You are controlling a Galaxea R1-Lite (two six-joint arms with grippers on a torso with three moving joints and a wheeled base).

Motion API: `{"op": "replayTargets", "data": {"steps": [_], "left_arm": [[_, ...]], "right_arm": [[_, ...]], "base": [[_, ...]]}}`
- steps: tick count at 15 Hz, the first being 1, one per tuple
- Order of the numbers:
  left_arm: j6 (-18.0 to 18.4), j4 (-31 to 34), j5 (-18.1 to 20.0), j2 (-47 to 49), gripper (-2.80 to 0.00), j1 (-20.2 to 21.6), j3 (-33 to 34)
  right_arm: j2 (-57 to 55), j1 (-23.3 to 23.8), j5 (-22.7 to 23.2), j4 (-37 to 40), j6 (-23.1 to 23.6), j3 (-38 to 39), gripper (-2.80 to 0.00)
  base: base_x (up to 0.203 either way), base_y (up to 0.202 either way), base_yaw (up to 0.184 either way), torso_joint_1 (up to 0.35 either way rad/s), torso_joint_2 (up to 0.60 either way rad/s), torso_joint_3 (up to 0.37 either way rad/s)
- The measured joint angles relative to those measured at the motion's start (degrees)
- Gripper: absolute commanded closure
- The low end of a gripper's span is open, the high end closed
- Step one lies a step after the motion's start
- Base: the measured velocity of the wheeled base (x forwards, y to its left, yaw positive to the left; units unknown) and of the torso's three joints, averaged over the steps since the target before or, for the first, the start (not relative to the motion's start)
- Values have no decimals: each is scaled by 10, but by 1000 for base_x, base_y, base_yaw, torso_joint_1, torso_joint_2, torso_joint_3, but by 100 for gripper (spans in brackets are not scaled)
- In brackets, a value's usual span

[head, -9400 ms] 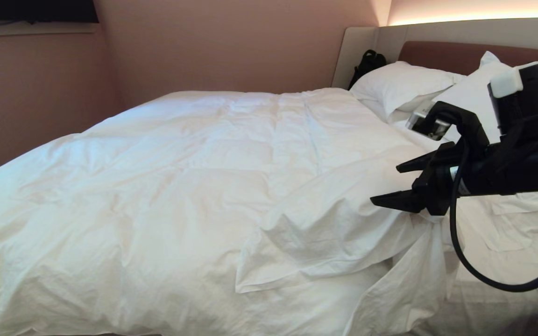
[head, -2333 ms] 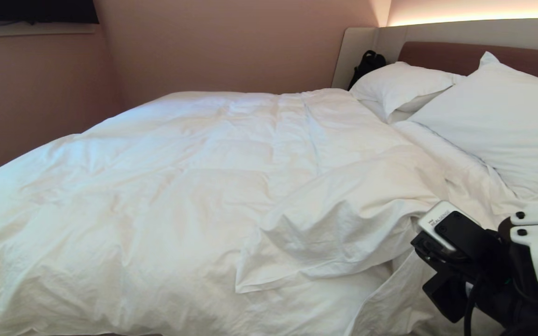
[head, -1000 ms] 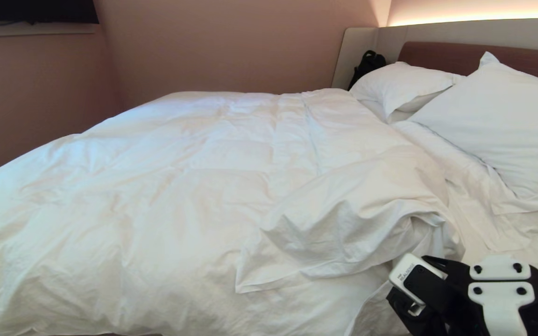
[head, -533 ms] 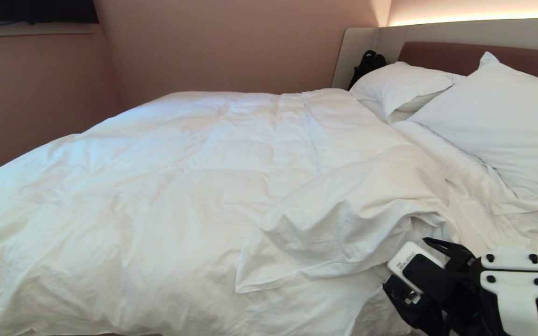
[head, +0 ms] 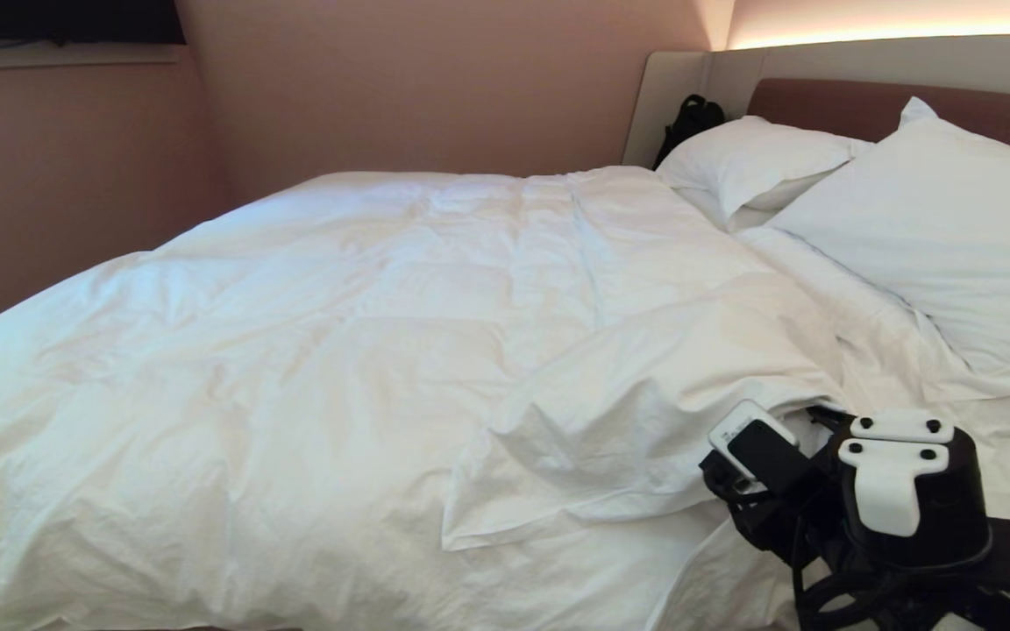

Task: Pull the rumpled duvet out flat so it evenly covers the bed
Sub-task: Flatten the corners of the folded blanket

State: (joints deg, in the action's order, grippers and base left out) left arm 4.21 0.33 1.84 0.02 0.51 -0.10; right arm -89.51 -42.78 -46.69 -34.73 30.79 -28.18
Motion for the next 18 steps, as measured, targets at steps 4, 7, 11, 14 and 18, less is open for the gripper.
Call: {"op": "replayTargets", "data": {"steps": [4,7,11,14,18], "left_arm": [[0,0,0,0,0,0,0],[0,0,0,0,0,0,0],[0,0,0,0,0,0,0],[0,0,0,0,0,0,0],[0,0,0,0,0,0,0]], "right_arm": [[1,3,-40,-8,2,-2,-280],[21,-6,-72,-8,4,0,-280],[73,-52,-90,-6,13,7,-280],[103,-77,-116,-6,26,11,-280],[108,-64,-146,-3,29,10,-280]], "base": [[0,0,0,0,0,0],[0,0,0,0,0,0],[0,0,0,0,0,0],[0,0,0,0,0,0],[0,0,0,0,0,0]]}}
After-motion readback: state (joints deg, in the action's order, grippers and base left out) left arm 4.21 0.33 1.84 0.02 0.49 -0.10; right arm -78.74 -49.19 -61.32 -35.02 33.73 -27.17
